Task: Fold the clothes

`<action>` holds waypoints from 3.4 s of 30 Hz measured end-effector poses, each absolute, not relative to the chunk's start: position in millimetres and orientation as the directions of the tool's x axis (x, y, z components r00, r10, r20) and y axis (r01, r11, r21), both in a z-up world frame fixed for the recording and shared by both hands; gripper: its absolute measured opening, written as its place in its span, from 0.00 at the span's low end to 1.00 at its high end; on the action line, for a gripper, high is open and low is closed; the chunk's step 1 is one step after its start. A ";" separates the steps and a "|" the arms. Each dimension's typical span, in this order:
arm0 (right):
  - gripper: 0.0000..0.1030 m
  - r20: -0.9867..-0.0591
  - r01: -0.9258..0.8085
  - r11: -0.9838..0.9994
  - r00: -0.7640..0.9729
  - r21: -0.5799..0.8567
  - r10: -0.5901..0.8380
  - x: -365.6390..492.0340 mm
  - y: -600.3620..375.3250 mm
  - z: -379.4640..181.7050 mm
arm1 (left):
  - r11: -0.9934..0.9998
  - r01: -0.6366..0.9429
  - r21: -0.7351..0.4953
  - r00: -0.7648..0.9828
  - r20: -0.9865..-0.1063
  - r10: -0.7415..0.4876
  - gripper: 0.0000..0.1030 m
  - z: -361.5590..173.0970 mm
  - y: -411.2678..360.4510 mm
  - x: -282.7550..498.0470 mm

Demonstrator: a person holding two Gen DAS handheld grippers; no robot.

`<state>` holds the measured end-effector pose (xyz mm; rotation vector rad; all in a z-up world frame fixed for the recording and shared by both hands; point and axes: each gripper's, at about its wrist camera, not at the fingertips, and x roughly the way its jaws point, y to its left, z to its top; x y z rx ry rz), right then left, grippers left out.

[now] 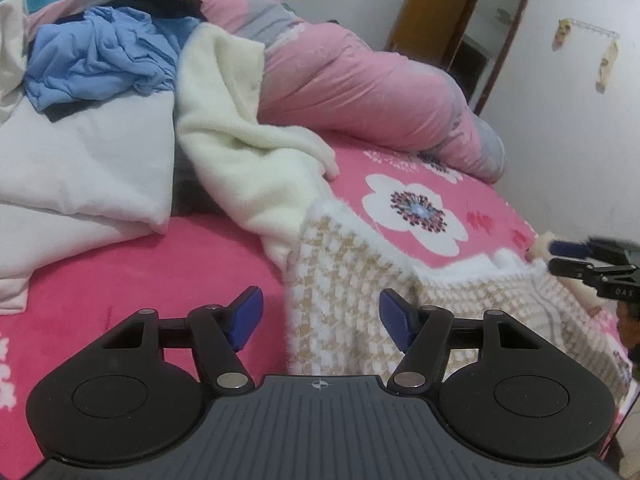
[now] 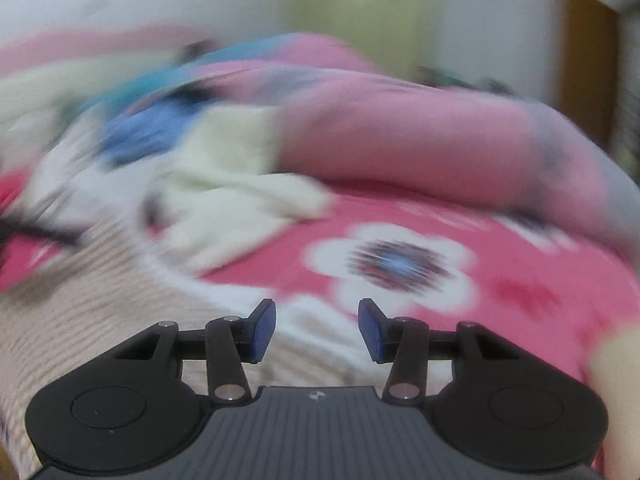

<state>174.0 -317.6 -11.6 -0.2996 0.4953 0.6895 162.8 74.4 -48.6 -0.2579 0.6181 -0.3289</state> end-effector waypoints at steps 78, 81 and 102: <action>0.06 -0.865 -0.873 0.321 0.447 -0.368 0.226 173.1 -148.1 -3.4 | 0.771 0.279 -0.572 0.779 -0.334 -0.530 0.35 -116.9 106.5 168.5; 0.06 -0.737 -0.760 0.310 0.642 -0.571 0.214 134.6 -149.9 -24.2 | 0.771 0.310 -0.556 0.784 -0.309 -0.538 0.39 -111.0 103.3 162.5; 0.04 -0.124 -0.177 0.218 0.964 -0.960 0.237 108.9 -156.8 -100.6 | 0.877 0.218 -0.428 0.813 -0.417 -0.405 0.17 -85.2 81.3 174.6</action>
